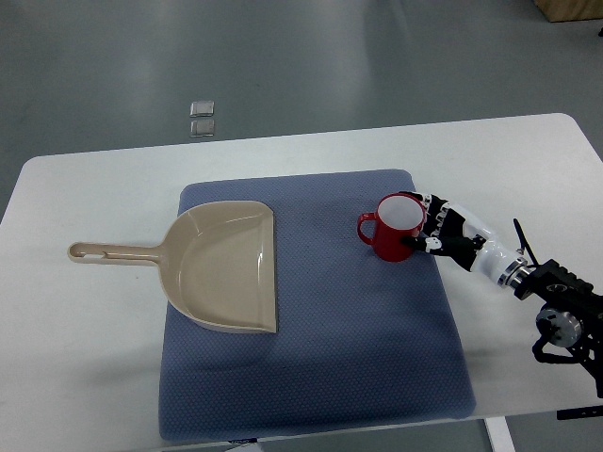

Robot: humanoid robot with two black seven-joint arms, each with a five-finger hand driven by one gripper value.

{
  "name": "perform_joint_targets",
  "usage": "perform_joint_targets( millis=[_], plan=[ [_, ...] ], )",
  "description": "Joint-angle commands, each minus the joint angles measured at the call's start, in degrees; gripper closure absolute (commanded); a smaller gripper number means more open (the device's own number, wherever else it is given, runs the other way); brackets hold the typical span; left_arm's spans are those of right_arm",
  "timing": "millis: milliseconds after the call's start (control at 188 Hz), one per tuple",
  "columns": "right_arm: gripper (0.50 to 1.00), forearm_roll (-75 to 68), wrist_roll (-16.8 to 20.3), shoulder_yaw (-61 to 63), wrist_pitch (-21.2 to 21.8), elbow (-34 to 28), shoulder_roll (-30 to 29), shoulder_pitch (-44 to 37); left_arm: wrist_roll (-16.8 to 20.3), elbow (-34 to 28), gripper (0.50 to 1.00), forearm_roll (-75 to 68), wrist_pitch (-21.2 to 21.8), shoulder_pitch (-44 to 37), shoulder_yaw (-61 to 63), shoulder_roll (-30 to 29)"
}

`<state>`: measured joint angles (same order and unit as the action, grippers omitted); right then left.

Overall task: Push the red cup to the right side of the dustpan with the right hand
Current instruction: 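Push the red mug with the right hand toward the dustpan's edge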

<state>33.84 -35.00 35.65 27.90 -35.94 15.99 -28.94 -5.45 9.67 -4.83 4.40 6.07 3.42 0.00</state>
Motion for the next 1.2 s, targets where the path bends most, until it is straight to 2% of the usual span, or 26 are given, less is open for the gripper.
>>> perform_joint_targets(
  millis=[0,410,1193],
  plan=[
    [0.566,0.0,0.0,0.0,-0.7,0.0,-0.8,-0.2,0.0,0.0,0.500,0.0,0.0,0.0,0.0,0.0],
    [0.566,0.9,0.0,-0.2,-1.3,-0.2,-3.3,-0.7,0.0,0.1,0.500,0.0,-0.1,0.0,0.1,0.0],
    [0.566,3.8,0.0,-4.7,-6.4,-0.8,-11.5,-3.7,0.0,0.3,0.500,0.0,-0.1,0.0,0.2,0.0]
  ],
)
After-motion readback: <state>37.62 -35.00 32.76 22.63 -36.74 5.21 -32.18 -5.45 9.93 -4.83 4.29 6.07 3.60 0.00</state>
